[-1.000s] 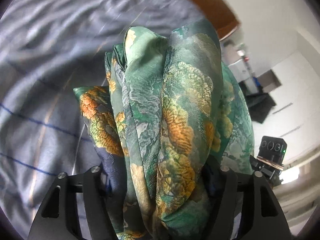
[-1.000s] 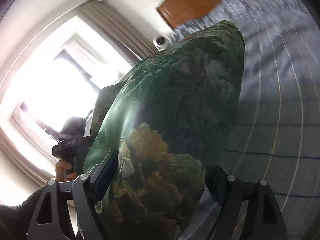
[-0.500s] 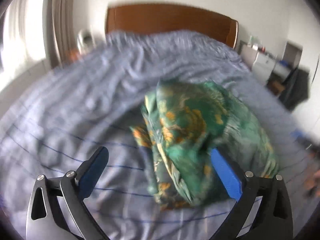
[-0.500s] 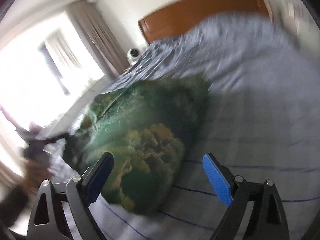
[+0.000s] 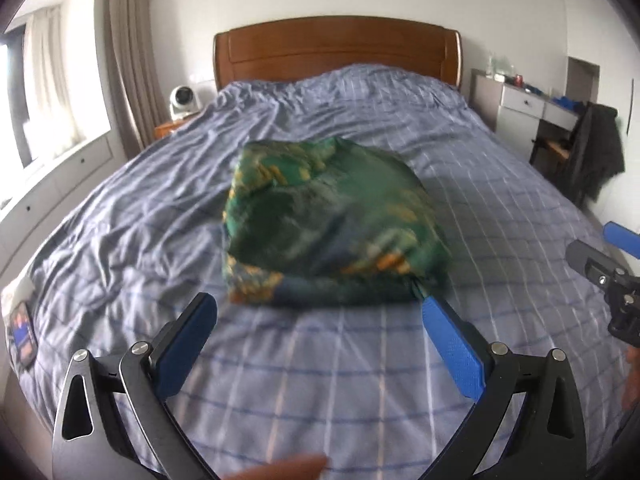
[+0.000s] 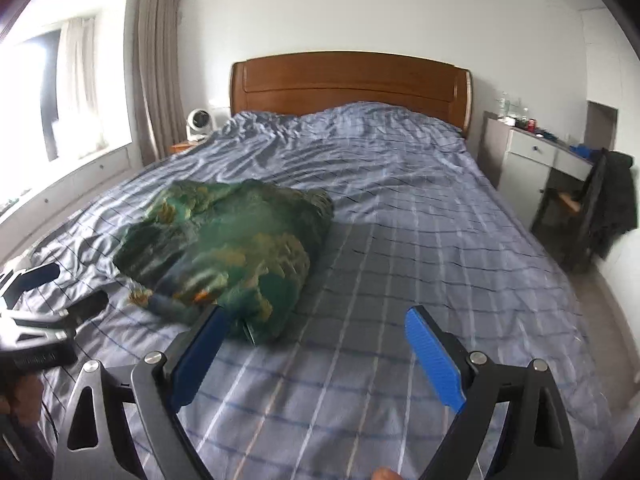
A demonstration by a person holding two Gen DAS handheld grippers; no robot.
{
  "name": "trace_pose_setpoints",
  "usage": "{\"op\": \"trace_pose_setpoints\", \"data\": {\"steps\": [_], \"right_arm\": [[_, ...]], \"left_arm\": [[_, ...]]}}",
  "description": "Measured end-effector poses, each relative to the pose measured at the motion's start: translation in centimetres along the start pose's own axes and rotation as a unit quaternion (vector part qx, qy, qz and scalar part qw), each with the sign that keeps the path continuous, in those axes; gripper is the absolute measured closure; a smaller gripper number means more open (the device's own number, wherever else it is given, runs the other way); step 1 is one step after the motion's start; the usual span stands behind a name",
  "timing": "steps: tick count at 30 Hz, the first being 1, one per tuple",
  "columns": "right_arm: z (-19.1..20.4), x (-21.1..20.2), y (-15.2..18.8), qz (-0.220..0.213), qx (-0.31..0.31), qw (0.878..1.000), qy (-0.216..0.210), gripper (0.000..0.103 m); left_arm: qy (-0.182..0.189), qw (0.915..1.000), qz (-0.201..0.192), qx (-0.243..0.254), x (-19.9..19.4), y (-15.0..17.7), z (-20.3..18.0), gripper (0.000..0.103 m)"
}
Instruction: Fold large clothes
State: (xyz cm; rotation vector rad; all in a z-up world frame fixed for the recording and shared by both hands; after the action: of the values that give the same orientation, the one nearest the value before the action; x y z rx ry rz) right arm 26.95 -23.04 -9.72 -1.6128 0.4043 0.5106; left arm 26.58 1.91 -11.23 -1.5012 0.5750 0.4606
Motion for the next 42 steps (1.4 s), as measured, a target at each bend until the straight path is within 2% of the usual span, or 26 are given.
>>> {"op": "trace_pose_setpoints", "data": {"steps": [4, 13, 17, 29, 37, 42], "right_arm": [[1.1, -0.9, 1.3, 0.008, -0.007, 1.000, 0.009, 0.011], [2.5, -3.4, 3.2, 0.039, -0.011, 0.999, 0.007, 0.011], [2.8, -4.9, 3.4, 0.047, -0.010, 0.999, 0.006, 0.011], [3.4, -8.6, 4.4, 0.065, -0.003, 0.998, -0.006, 0.010], [4.0, -9.7, 4.3, 0.059, -0.012, 0.998, -0.009, 0.010], [4.4, -11.3, 3.5, 0.046, -0.019, 0.999, -0.016, 0.010]], "left_arm": [[0.019, 0.9996, 0.007, -0.019, -1.4, 1.2, -0.6, 0.000], [-0.008, 0.9997, 0.024, -0.006, -3.7, 2.4, -1.4, 0.000], [-0.002, 0.9994, 0.033, -0.008, -5.1, 2.6, -1.7, 0.000], [-0.022, 0.9995, 0.019, -0.013, -9.2, 2.2, -1.7, 0.000], [-0.022, 0.9991, 0.029, -0.021, -10.3, 2.5, -1.4, 0.000], [-0.026, 0.9990, 0.020, -0.029, -11.8, 2.1, -0.9, 0.000]]}}
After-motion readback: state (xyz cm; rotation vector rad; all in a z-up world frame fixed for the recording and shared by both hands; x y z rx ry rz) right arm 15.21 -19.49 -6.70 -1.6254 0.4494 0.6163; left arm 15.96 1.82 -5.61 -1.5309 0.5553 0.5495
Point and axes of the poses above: each gripper's, at about its wrist camera, not at the fingertips, and x roughly the way its jaws point, z to its left, y to its underside, the point moved 6 cm from there along x, roughly the way its jaws point, and after that the axes turned 4 degrees about y, right-handed, at the moved point
